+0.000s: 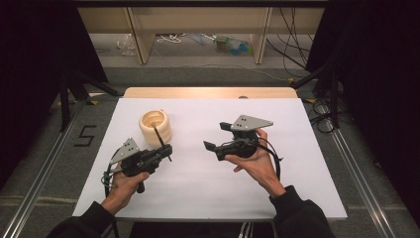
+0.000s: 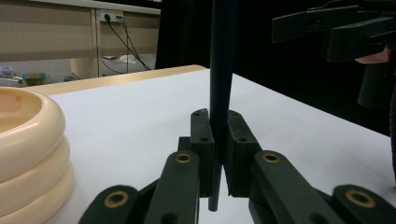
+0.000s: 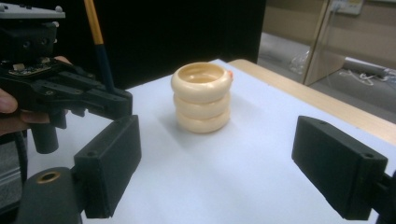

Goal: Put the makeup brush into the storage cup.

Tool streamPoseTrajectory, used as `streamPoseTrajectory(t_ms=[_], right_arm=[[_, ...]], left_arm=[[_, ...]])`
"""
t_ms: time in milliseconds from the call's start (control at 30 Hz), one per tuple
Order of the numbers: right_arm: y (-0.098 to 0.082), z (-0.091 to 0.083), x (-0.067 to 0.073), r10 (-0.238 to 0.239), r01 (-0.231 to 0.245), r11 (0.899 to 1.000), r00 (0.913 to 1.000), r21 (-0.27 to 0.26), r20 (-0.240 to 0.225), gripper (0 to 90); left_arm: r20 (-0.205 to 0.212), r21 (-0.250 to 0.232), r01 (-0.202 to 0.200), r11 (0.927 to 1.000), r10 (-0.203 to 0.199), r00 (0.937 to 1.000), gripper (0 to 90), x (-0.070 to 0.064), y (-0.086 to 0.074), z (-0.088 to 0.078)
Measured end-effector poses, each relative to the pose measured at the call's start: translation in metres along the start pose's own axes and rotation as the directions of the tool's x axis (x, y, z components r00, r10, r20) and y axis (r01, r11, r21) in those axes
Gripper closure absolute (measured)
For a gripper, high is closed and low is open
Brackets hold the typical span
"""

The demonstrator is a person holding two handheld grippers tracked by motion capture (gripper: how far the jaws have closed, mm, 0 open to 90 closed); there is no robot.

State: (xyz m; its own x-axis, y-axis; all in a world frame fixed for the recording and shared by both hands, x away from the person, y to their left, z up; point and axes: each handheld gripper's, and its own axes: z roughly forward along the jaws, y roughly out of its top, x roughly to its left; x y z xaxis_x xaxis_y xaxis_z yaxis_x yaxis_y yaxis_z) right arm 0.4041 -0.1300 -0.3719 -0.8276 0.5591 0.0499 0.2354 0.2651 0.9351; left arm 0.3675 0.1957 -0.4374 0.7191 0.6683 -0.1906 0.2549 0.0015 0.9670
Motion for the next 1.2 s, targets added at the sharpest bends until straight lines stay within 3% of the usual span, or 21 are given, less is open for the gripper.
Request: streamPoseTrajectory(t_ms=[200,367,1200], right_arm=[[-0.007,-0.015,-0.01,0.014,-0.013,0.999,0.9993,-0.029,0.034,16.5],[-0.015,-0.023,-0.016,0.014,-0.013,1.0,0.9976,-0.009,0.069,16.5],[-0.054,-0.062,-0.034,0.042,-0.039,0.999,0.9869,-0.027,0.156,16.2]], left_arm=[[-0.014,0.0,0.012,0.9999,-0.012,0.9998,83.5,0.003,0.001,-0.002],[-0.029,-0.001,0.008,1.0,-0.008,0.9996,83.6,0.006,0.002,-0.003],[-0.102,-0.018,-0.003,0.9998,0.001,0.9948,83.5,0.02,0.008,-0.011]])
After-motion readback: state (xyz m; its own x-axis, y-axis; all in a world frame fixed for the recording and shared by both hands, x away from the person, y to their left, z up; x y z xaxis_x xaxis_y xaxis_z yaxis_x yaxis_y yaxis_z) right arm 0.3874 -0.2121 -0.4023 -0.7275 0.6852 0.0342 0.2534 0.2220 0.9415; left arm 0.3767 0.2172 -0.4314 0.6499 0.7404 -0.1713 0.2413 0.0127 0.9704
